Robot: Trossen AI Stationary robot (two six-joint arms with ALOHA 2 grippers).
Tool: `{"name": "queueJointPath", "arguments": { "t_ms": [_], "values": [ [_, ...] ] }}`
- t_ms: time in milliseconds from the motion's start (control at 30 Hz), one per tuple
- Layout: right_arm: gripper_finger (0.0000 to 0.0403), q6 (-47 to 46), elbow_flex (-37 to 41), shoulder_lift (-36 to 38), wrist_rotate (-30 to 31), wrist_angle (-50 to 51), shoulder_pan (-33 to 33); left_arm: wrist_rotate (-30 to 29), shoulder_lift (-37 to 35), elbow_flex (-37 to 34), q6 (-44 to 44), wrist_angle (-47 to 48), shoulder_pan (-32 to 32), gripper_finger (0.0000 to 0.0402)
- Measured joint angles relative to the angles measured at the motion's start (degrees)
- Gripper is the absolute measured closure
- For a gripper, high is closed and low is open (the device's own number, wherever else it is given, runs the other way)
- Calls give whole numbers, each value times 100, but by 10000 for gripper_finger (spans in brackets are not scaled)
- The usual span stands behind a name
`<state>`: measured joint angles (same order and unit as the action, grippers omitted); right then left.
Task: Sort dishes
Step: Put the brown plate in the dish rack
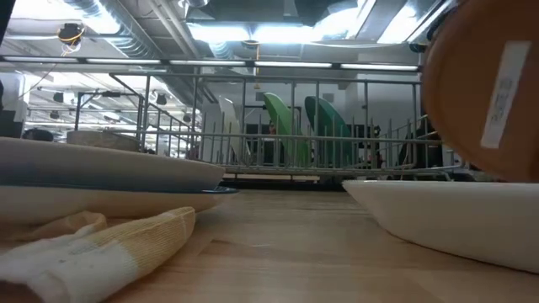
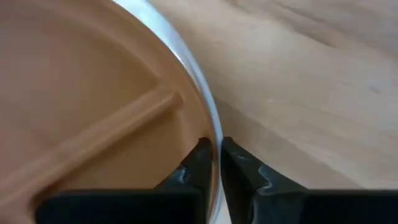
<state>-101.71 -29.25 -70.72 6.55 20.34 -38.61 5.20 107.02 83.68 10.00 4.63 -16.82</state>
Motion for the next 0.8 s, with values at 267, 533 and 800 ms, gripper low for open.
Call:
{"name": "queueJointPath", "arguments": {
  "t_ms": [267,533,800],
  "values": [
    [397,-5,-5,0,-9,-26,0,-3,0,0,18,128,-2,224],
    [397,-6,-5,0,-2,-20,0,-292,60,-1,-1533,385,-16,224],
    [396,-5,1,-2,1,-37,0,-956,77,2,-3372,-186,-11,224]
  ]
}}
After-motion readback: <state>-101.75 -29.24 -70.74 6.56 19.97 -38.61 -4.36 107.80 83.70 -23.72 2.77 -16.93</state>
